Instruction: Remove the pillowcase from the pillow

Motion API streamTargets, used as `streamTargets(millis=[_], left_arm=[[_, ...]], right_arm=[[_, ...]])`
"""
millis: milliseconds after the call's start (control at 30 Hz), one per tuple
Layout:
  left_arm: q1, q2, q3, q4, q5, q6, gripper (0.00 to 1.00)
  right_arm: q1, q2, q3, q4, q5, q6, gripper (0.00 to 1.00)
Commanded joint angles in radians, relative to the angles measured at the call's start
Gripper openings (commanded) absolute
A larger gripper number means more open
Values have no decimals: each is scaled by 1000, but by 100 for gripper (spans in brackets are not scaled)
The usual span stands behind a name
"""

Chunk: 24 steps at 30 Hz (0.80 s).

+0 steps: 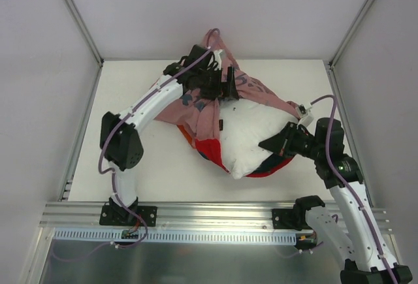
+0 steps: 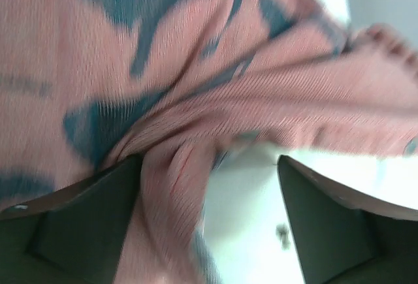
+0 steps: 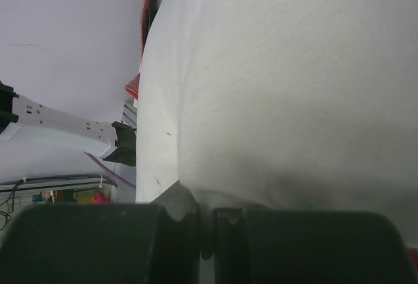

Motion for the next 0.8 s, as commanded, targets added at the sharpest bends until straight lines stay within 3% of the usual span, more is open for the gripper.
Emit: streamTargets(millis=[0, 100, 300, 333, 500, 600, 767], left_arm=[[32, -197, -156, -67, -74, 72, 93], [17, -396, -311, -66, -157, 105, 99], [-94, -596, -398, -86, -367, 183, 98], [-127, -602, -393, -99, -448, 191, 99], [-385, -557, -321, -123, -504, 273, 99], [-518, -486, -286, -132, -621, 333, 99], [-598, -386, -209, -145, -706, 365, 99]], right_arm=[[8, 23, 42, 207, -49, 78, 1], [8, 85, 71, 233, -23, 95, 1], [19, 231, 94, 352, 0, 168, 1], [34, 247, 112, 357, 7, 172, 1], [78, 297, 171, 351, 26, 156, 1], [85, 296, 197, 333, 34, 153, 1], [83, 294, 220, 305, 32, 155, 1]])
